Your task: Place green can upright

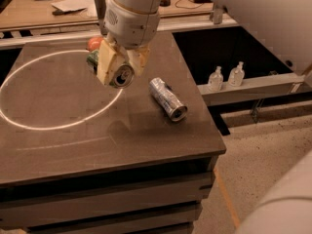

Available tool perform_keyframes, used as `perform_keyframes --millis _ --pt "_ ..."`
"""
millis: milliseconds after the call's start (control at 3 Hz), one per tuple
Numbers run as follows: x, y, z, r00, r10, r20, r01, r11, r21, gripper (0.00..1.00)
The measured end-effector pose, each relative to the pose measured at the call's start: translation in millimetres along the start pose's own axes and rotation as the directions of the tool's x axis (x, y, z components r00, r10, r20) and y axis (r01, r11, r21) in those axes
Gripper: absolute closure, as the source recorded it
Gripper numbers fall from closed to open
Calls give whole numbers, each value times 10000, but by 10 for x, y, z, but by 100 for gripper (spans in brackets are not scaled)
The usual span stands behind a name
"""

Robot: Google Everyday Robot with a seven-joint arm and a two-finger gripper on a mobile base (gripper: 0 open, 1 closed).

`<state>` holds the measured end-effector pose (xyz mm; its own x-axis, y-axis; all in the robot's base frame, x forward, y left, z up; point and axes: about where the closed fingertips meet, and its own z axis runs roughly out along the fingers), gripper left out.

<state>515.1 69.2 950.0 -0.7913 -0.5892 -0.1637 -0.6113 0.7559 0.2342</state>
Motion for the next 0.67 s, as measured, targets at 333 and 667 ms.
perform_keyframes --millis 333,667 --pt "-8 -11 52 9890 -1469 158 1457 9875 598 100" --pt "78 -26 103 9422 -3341 251 3274 9339 1437 100"
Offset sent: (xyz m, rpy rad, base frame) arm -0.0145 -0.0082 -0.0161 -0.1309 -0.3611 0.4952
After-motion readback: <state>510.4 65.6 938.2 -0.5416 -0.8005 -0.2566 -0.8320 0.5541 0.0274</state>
